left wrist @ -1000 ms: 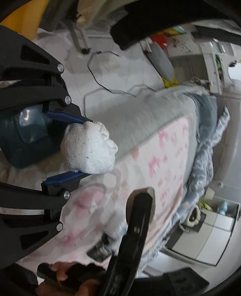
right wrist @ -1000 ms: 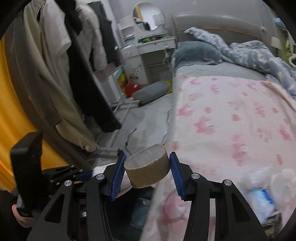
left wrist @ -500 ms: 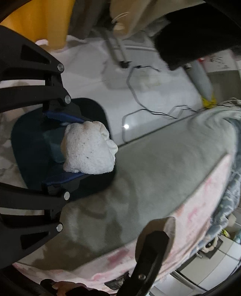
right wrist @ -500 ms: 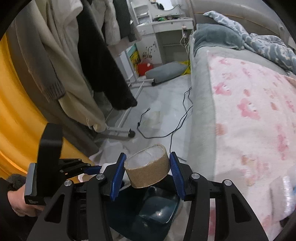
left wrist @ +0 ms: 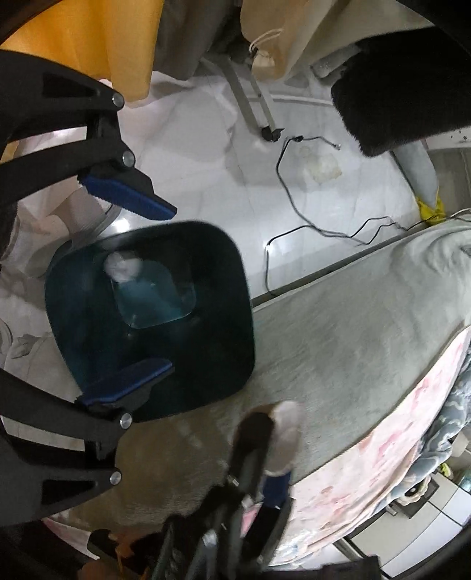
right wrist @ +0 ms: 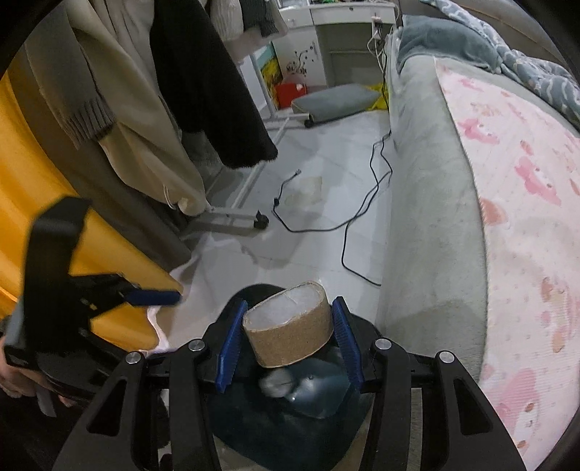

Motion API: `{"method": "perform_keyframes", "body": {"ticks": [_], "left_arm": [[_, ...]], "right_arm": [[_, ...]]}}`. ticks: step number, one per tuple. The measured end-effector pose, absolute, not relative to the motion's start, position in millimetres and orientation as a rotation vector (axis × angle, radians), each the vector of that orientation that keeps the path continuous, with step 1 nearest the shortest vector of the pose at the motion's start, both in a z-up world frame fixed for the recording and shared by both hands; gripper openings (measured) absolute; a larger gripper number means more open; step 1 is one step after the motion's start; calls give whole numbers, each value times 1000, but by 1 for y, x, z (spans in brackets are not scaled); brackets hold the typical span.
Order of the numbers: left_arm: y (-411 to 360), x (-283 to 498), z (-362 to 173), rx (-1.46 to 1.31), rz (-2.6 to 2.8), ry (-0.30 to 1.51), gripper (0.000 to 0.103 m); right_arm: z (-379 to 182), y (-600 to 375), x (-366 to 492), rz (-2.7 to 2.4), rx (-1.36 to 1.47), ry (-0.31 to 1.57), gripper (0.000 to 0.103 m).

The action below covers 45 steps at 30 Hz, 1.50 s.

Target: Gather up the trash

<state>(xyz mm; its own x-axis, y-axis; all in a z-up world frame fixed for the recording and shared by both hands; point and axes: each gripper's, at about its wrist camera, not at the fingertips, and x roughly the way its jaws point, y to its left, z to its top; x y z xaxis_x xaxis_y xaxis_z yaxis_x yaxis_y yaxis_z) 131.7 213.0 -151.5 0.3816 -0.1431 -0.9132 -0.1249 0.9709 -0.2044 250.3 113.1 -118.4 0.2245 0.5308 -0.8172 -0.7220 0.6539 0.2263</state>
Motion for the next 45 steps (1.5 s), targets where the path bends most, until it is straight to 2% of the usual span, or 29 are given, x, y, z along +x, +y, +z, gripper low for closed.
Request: {"method": "perform_keyframes", "body": {"ticks": [6, 18, 22, 24, 26, 29, 38, 45], "left_arm": [[229, 126, -126, -262, 37, 1072, 81], [234, 119, -72, -223, 44, 838, 65], [230, 114, -56, -209, 31, 764, 64], [229, 113, -49, -214, 29, 739, 64], [226, 114, -44, -221, 26, 724, 64], [224, 115, -37, -228, 22, 703, 64], [196, 117, -14, -187, 2, 629, 68], [167, 121, -3, -156, -28, 598, 71]], "right_arm": [[-136, 119, 252, 851, -238, 1081, 49], [-171, 144, 233, 902, -317, 1187, 49], [-185, 152, 221, 932, -362, 1235, 49], [-191, 155, 217, 942, -377, 1260, 50], [-194, 154, 213, 957, -389, 1287, 56], [-193, 153, 209, 963, -386, 1291, 67], [-147, 130, 213, 963, -323, 1169, 74], [-109, 99, 221, 920, -315, 1027, 75]]}}
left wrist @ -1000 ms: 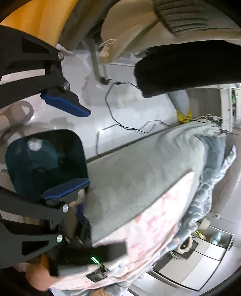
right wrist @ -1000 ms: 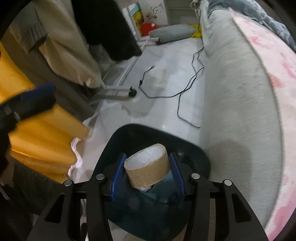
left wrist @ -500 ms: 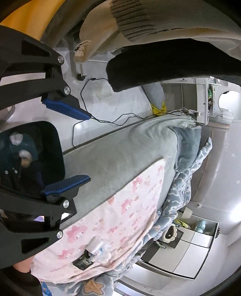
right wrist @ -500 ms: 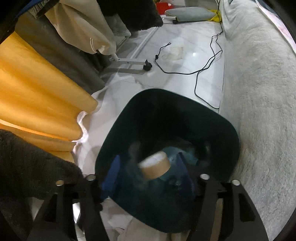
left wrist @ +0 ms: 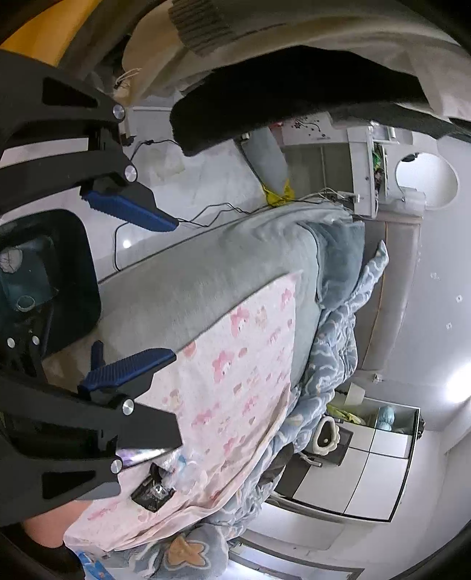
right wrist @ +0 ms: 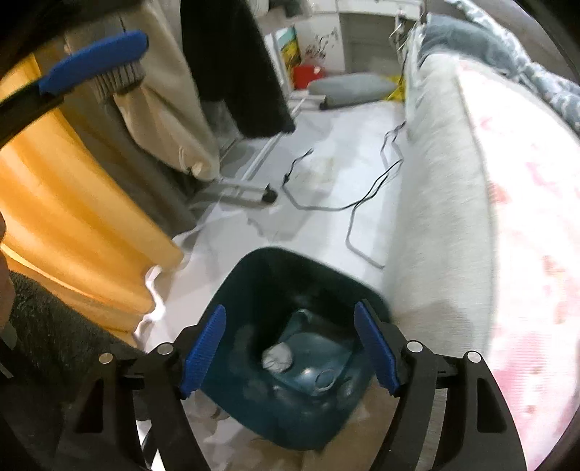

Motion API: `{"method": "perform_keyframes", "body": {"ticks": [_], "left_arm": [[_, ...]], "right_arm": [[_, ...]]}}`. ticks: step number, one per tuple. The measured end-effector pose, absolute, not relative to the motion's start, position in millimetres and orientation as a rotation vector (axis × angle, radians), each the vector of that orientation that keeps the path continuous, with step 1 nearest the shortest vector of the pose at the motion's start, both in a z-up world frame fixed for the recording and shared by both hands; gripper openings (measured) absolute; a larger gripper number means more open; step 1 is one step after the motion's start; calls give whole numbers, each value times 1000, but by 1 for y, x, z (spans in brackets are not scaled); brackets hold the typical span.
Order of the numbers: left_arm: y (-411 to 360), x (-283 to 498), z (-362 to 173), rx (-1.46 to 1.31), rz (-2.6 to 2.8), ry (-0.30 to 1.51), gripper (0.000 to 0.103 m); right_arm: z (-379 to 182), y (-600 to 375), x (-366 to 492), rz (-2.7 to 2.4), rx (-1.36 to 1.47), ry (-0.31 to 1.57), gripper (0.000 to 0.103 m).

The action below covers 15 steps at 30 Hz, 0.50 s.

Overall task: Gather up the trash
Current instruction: 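Move both grippers back over the trash pile on the bed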

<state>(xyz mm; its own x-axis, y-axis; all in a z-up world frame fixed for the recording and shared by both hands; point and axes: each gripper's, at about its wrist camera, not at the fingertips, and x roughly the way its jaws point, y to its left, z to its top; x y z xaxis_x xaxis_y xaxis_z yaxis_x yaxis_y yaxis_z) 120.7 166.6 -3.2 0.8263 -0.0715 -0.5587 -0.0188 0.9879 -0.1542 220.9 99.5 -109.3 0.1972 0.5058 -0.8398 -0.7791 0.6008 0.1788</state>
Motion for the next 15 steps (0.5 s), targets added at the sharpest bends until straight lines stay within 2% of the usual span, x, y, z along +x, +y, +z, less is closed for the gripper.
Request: {"method": "perform_keyframes", "body": {"ticks": [8, 10, 15], "left_arm": [[137, 127, 8, -156, -38, 558, 79], [128, 129, 10, -163, -65, 554, 84], [105, 135, 10, -170, -109, 559, 84]], "right_arm": [[-72, 49, 230, 841, -276, 888, 76], [-66, 38, 233, 822, -270, 860, 77], [-48, 0, 241, 752, -252, 802, 80]]}}
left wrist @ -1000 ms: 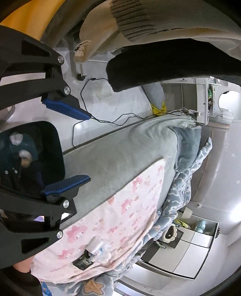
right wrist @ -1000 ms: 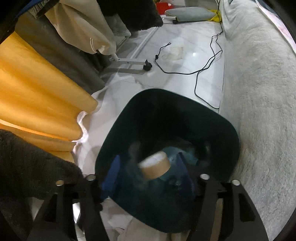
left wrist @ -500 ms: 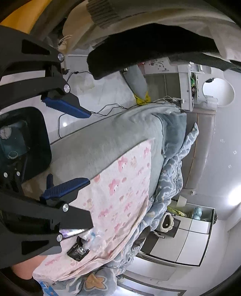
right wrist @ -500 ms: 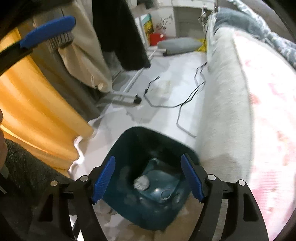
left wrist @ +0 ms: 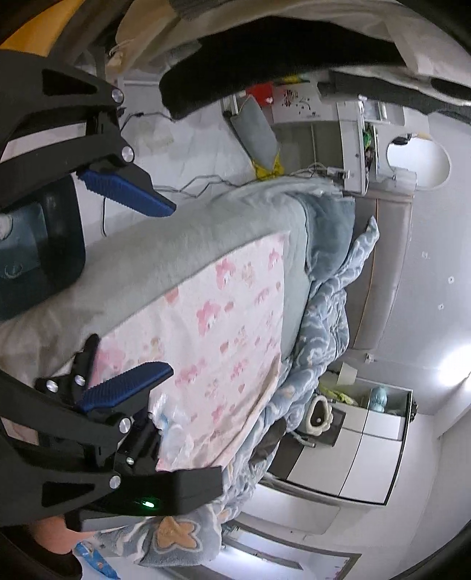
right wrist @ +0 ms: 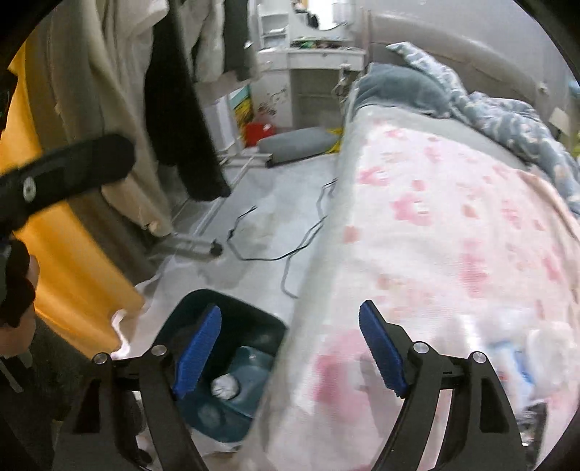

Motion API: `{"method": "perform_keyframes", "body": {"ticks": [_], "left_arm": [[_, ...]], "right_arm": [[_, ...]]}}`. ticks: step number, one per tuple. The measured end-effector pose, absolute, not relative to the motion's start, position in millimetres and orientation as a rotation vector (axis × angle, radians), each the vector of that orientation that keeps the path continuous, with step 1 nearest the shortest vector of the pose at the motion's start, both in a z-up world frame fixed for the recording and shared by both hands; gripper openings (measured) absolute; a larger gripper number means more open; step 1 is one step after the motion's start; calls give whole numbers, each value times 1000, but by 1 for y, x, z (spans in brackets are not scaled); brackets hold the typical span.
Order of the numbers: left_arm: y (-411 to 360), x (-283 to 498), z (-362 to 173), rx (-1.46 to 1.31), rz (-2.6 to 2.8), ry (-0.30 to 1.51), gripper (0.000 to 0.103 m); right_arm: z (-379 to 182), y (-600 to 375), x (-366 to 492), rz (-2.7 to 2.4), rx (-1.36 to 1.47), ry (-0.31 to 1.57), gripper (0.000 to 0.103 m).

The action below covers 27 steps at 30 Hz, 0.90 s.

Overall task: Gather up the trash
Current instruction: 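Move both grippers back over the trash pile on the bed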

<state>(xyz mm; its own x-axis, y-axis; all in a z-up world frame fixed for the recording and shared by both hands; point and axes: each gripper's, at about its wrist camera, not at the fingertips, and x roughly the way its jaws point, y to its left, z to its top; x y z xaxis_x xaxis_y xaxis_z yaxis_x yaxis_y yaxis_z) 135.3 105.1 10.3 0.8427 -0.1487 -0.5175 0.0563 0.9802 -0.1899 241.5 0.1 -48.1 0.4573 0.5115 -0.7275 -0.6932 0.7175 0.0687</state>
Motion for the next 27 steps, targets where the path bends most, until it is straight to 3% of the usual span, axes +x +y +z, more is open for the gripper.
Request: {"method": "perform_keyframes", "body": {"ticks": [9, 13, 27], "left_arm": [[58, 145, 3, -164, -199, 599, 84], [36, 148, 2, -131, -219, 598, 92], [-15, 162, -14, -100, -245, 651, 95]], "right_arm": [[-33, -65, 256, 617, -214, 730, 84], [-29, -91, 262, 571, -189, 718, 85], [-37, -182, 286, 444, -55, 708, 86]]}}
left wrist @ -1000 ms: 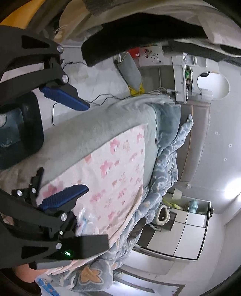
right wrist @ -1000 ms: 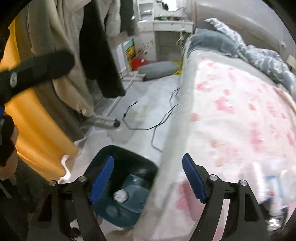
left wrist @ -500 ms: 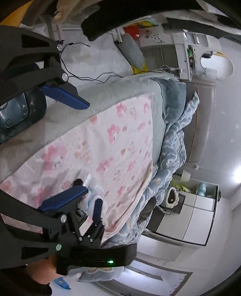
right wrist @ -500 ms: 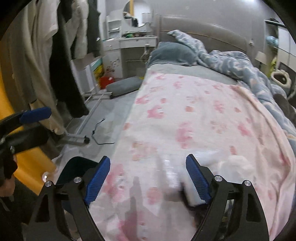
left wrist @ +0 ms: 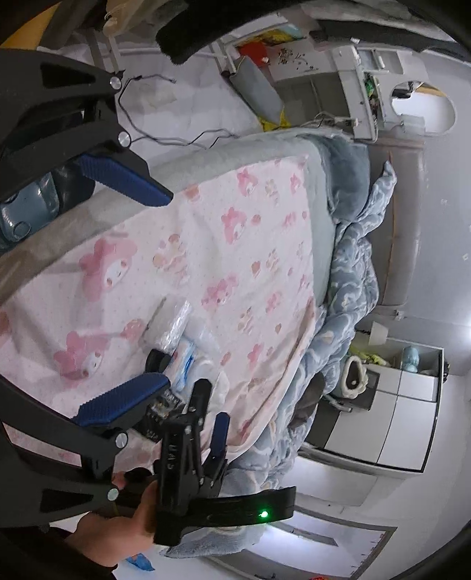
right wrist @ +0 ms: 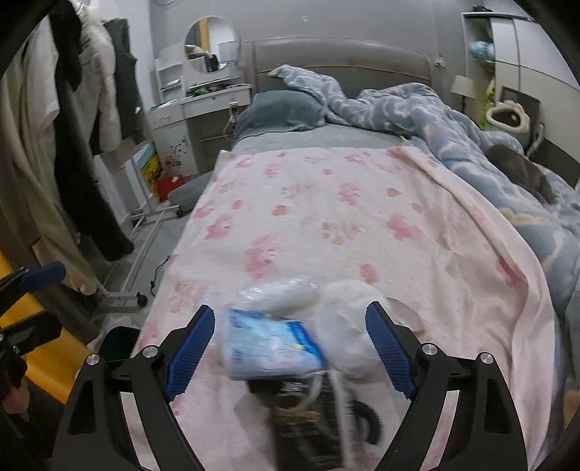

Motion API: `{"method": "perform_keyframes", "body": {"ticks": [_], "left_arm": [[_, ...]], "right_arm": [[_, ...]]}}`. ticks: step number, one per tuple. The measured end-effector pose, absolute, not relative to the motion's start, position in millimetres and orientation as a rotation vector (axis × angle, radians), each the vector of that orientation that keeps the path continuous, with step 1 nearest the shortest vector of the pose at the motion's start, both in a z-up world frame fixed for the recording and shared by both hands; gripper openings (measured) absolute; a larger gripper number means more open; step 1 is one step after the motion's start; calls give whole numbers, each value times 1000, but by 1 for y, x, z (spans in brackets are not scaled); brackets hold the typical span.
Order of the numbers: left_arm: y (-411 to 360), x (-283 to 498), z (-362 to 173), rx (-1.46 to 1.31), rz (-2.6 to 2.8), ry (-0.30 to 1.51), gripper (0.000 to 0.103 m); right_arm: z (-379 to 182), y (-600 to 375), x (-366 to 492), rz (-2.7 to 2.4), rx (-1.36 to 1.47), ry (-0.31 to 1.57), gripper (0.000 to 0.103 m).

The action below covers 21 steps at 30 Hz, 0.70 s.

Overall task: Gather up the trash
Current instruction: 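Move both grippers back over the trash pile on the bed, then grasp the black snack bag with the left gripper while the right grasps a white sock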

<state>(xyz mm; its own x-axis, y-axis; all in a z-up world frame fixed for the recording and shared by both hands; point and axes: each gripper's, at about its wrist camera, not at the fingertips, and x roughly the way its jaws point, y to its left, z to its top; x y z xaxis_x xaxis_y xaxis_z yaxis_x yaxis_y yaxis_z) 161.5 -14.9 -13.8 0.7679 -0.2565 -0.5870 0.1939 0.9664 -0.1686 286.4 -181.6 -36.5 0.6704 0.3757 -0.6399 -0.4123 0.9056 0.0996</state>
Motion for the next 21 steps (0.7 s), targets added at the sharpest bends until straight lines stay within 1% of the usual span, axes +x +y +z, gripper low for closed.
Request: {"method": "perform_keyframes", "body": {"ticks": [4, 7, 10, 11, 16, 19, 21], "left_arm": [[-31, 165, -22, -102, -296, 675, 95], [-41, 167, -27, -101, -327, 687, 95], [-54, 170, -33, -92, -363, 705, 95], [-59, 171, -37, -89, -375, 717, 95], [-76, 179, -53, -112, -432, 784, 95], [-84, 180, -59, -120, -457, 797, 95], [-90, 182, -61, -130, -478, 806, 95]], "right_arm": [[-36, -200, 290, 458, -3, 695, 86], [-37, -212, 296, 464, 24, 697, 78], [-42, -224, 307, 459, 61, 722, 75], [-46, -226, 311, 461, 75, 737, 72], [-61, -227, 322, 497, 84, 758, 66], [-64, -225, 327, 515, 78, 762, 61], [-66, -226, 330, 525, 75, 765, 55]]}}
